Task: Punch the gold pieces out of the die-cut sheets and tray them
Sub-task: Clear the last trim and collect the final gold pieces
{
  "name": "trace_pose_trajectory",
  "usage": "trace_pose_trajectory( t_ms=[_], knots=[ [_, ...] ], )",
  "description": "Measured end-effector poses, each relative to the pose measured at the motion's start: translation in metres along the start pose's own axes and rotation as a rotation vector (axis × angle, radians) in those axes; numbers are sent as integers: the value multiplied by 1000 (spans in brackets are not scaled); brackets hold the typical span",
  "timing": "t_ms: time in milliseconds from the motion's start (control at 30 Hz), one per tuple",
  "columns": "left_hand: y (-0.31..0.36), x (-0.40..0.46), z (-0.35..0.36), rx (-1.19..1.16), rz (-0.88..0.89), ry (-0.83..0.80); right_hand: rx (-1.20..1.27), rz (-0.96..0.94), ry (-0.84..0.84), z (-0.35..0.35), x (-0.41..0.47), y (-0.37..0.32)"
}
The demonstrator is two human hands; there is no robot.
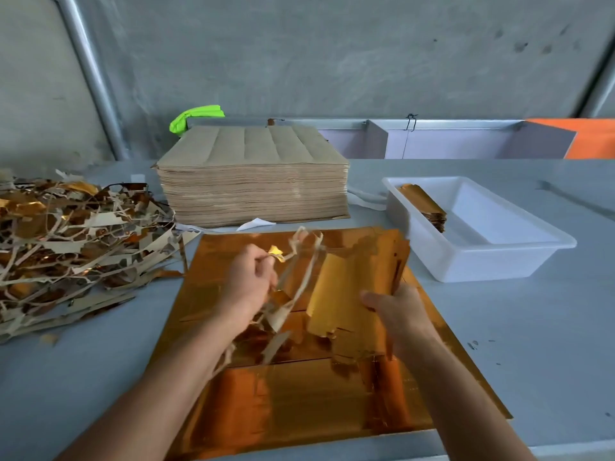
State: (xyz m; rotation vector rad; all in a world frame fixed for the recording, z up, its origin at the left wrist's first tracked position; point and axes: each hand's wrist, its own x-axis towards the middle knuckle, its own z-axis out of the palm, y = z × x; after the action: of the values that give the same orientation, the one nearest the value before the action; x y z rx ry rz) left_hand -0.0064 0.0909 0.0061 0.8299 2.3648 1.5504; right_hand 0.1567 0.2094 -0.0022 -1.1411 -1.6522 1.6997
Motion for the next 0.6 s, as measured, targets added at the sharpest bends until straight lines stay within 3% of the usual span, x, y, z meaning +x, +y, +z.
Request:
trace_pose_trajectory(
  t_ms=[100, 200, 267, 400, 533, 600],
  knots=[
    [-19, 18, -23, 364, 175, 160, -26, -13, 113, -28, 4, -8],
    [-32, 28, -32, 574, 264, 171, 53, -11, 239, -50, 4, -17],
    [-30, 29, -32, 593, 247, 98, 93, -17, 280, -56, 3, -19],
    [-17, 21, -24, 666, 30, -14, 36, -30, 248, -48, 2, -13],
    [-11, 16, -12, 134, -275, -133, -79, -102, 152, -28, 0, -10],
    [-5, 11, -10, 38, -269, -194, -212, -192, 127, -17, -1, -12]
  ],
)
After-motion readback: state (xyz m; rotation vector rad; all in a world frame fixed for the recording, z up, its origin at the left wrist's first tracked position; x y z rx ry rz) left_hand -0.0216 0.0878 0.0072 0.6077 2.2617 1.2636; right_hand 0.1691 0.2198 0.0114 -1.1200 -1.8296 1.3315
